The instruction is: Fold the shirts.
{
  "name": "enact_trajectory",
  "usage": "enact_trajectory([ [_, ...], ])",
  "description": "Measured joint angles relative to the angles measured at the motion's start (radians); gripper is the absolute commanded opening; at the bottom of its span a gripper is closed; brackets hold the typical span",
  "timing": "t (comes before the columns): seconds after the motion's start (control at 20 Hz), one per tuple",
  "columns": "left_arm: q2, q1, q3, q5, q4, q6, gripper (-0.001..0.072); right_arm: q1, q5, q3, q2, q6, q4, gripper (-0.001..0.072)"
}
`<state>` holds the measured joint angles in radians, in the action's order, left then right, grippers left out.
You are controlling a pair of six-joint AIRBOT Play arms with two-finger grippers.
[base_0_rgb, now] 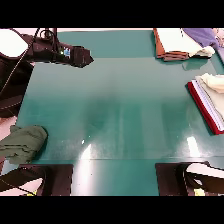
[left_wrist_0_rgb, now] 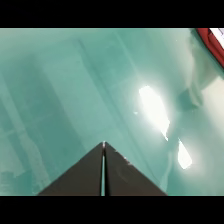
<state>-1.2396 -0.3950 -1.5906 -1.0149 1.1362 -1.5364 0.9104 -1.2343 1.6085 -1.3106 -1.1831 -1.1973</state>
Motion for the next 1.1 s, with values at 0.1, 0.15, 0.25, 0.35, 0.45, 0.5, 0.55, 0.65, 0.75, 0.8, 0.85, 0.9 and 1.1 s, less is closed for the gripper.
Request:
enact_trajectory([
  [0.1, 0.000, 0.000, 0.000, 0.000, 0.000, 0.000, 0.0026, 0.051, -0.010, -0.091, 0.052, 0.000, -0.006, 0.0527],
  [0.15, 0.000, 0.000, 0.000, 0.000, 0.000, 0.001, 0.0026, 0.081, -0.013, -0.132, 0.081, 0.000, -0.007, 0.0527],
  [0.25, 0.000, 0.000, 0.000, 0.000, 0.000, 0.009, 0.0026, 0.143, -0.018, -0.193, 0.136, 0.000, -0.009, 0.0527],
  [0.35, 0.000, 0.000, 0.000, 0.001, 0.000, 0.016, 0.0026, 0.200, -0.019, -0.227, 0.187, -0.001, -0.005, 0.0527],
  [0.45, 0.000, 0.000, 0.000, 0.002, 0.000, 0.020, 0.0026, 0.237, -0.014, -0.245, 0.233, -0.003, 0.013, 0.0526],
  [0.5, 0.000, 0.000, 0.000, 0.002, 0.000, 0.023, 0.0026, 0.246, -0.007, -0.247, 0.254, -0.003, 0.029, 0.0526],
  [0.55, 0.000, 0.000, 0.000, 0.002, 0.000, 0.023, 0.0027, 0.249, 0.003, -0.246, 0.275, -0.003, 0.041, 0.0525],
  [0.65, 0.000, 0.000, 0.000, 0.002, 0.000, 0.024, 0.0026, 0.233, 0.027, -0.235, 0.310, -0.008, 0.057, 0.0525],
  [0.75, 0.000, 0.000, 0.000, 0.006, 0.000, 0.026, 0.0026, 0.180, 0.042, -0.222, 0.333, -0.018, 0.089, 0.0524],
  [0.8, 0.000, 0.000, 0.000, 0.008, 0.000, 0.026, 0.0026, 0.142, 0.049, -0.218, 0.341, -0.023, 0.113, 0.0524],
  [0.85, 0.000, 0.000, 0.000, 0.011, 0.000, 0.026, 0.0026, 0.091, 0.050, -0.216, 0.346, -0.027, 0.144, 0.0524],
  [0.9, 0.000, 0.000, 0.000, 0.013, 0.003, 0.026, 0.0027, 0.035, 0.050, -0.214, 0.348, -0.031, 0.171, 0.0523],
  [1.1, 0.000, 0.000, 0.000, 0.014, 0.015, 0.026, 0.0027, -0.262, 0.041, -0.210, 0.352, -0.037, 0.232, 0.0514],
])
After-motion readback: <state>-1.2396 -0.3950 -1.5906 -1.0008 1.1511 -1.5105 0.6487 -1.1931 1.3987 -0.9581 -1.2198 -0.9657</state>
